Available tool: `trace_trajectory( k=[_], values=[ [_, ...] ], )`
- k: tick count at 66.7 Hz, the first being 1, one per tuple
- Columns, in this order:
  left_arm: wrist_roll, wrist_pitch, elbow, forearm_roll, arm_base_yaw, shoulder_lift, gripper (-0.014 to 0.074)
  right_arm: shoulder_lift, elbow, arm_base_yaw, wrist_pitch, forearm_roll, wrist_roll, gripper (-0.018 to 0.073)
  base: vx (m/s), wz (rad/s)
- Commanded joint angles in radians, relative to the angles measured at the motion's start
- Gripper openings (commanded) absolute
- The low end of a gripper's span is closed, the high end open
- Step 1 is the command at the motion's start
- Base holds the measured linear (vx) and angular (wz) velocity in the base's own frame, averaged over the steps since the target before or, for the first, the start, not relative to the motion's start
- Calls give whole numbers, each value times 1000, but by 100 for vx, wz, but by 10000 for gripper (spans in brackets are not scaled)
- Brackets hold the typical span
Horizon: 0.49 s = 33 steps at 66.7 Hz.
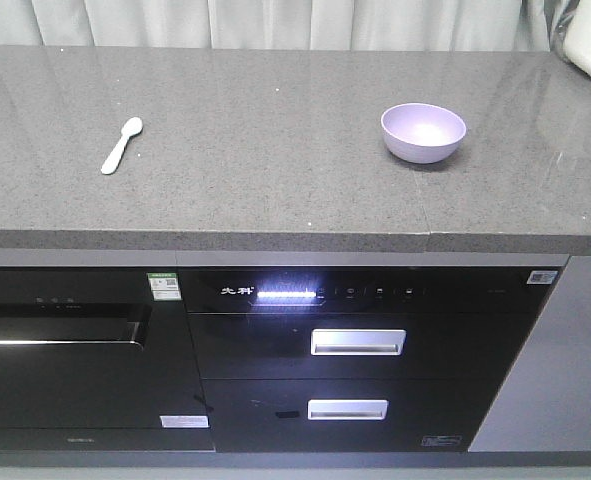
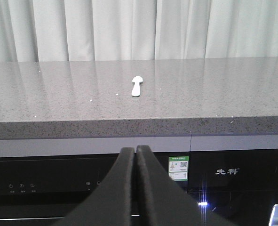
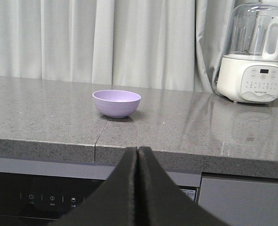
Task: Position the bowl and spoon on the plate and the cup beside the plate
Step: 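Drive up to the counter edge and stop in front of the items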
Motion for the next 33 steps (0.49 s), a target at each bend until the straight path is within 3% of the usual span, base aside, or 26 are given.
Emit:
trace_trajectory(
  k=[1, 33],
  values=[
    [-10, -70, 31, 1, 0, 2, -6, -13, 17, 2, -77, -4, -6, -5, 3, 0],
    [-10, -70, 31, 1, 0, 2, -6, -13, 17, 2, -77, -4, -6, -5, 4, 1]
  ],
)
